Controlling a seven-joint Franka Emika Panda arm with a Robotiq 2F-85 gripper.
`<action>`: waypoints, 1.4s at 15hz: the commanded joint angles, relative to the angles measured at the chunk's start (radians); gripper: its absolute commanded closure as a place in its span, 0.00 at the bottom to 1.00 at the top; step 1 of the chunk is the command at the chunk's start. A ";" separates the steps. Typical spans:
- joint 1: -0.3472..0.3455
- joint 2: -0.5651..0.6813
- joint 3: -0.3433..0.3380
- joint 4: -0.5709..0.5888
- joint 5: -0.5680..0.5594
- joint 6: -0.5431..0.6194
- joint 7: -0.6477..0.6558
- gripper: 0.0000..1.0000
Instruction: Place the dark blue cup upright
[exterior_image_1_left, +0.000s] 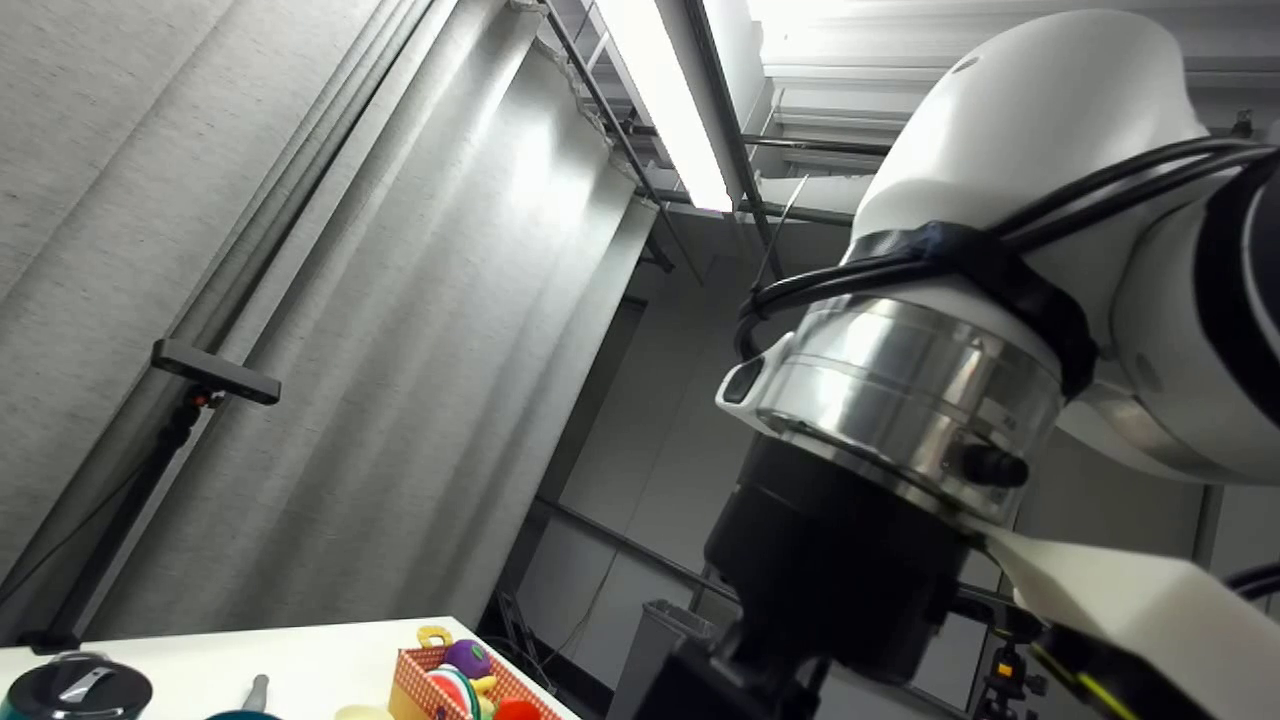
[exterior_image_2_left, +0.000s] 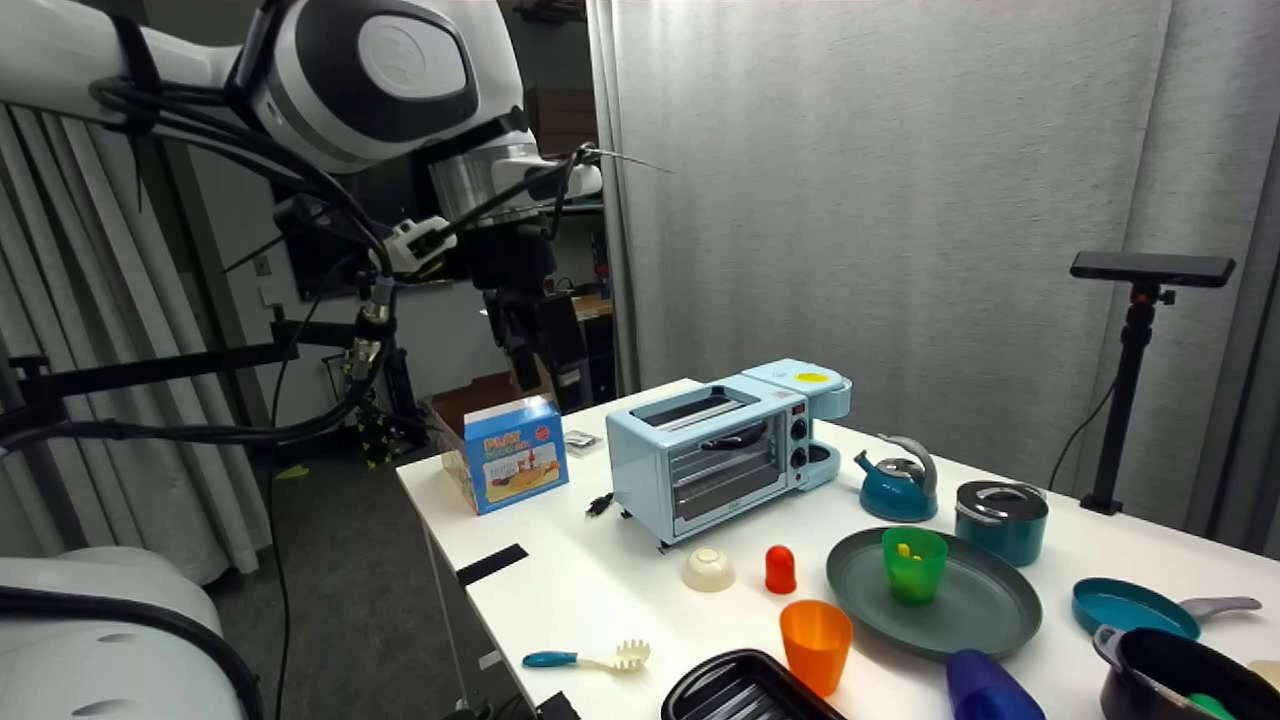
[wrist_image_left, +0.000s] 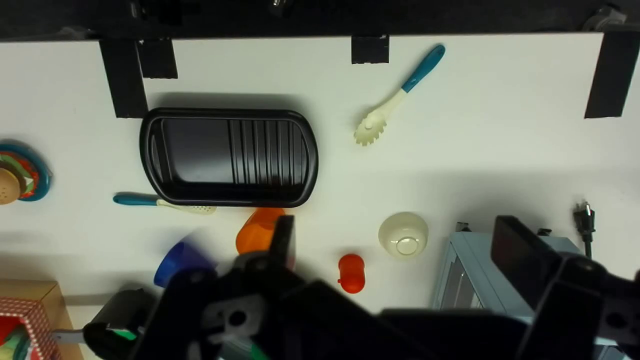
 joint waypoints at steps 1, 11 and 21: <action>0.001 0.001 -0.001 0.002 -0.001 -0.003 0.000 0.00; 0.001 0.001 -0.001 0.002 -0.001 -0.003 0.000 0.00; -0.028 0.047 -0.031 -0.050 0.003 0.036 0.008 0.00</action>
